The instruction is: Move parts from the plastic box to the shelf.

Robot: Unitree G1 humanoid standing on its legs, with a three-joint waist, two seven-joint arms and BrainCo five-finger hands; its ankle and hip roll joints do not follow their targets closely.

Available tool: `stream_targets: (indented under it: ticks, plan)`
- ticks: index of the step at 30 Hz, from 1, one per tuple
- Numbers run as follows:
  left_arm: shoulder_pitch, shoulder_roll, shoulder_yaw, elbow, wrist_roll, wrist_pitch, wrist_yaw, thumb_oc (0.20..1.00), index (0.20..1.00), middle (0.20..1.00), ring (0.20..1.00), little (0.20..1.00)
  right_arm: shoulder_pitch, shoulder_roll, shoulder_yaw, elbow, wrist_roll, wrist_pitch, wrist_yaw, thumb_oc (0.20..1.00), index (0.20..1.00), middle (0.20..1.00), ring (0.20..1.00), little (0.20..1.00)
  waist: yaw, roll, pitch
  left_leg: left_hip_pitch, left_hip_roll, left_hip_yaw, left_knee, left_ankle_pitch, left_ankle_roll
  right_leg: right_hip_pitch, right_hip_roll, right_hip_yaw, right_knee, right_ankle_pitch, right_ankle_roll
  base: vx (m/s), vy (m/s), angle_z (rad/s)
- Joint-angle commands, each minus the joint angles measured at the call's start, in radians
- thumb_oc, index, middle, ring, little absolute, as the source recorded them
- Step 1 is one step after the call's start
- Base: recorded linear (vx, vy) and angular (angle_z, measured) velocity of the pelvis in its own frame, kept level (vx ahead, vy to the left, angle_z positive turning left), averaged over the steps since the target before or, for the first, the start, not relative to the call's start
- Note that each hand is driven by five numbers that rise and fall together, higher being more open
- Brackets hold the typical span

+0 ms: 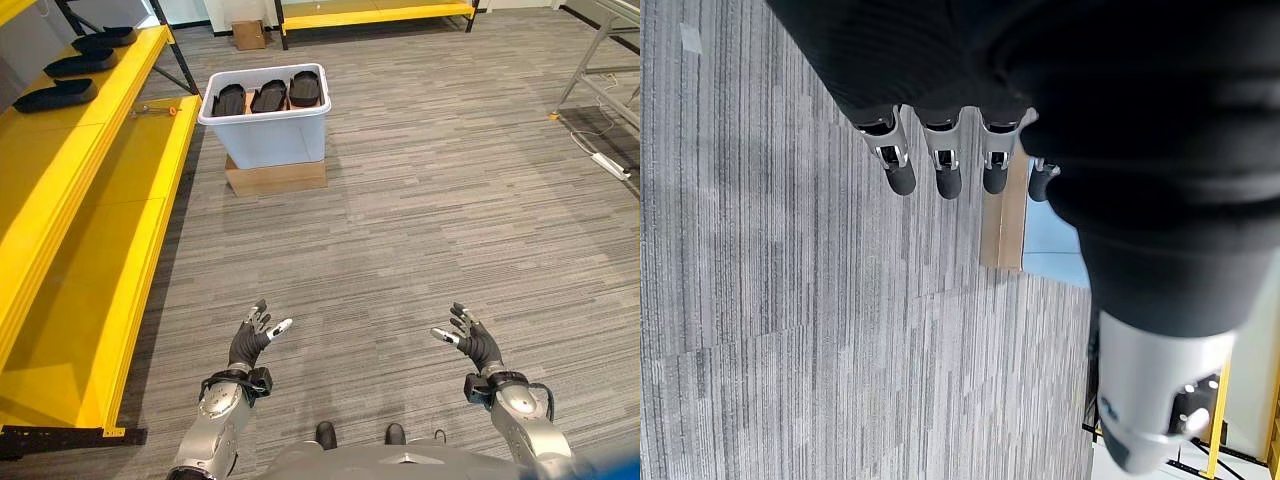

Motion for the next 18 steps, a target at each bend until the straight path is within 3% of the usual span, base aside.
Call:
stream_targets:
  ticks: [1, 18]
  plan:
    - [-0.034, 0.015, 0.035, -0.004, -0.012, -0.041, 0.012, 1.0, 1.0, 1.0, 1.0, 1.0, -0.016, -0.017, 0.0, -0.028, 0.036, -0.029, 0.002, 1.0, 1.0, 1.0, 1.0, 1.0, 0.006, -0.023, -0.021, 0.018, 0.051, -0.009, 0.007, -0.028, -0.06, -0.003, -0.066, -0.033, 0.01, 0.017, 0.079, 0.0, 0.0, 0.0]
    - [-0.033, 0.015, 0.036, 0.006, -0.008, -0.036, 0.009, 1.0, 1.0, 1.0, 1.0, 1.0, -0.016, -0.015, 0.001, -0.015, 0.033, -0.023, -0.002, 1.0, 1.0, 1.0, 1.0, 1.0, 0.008, -0.022, -0.02, 0.016, 0.049, -0.009, 0.007, -0.025, -0.06, -0.004, -0.065, -0.034, 0.01, 0.02, 0.077, 0.0, 0.0, 0.0]
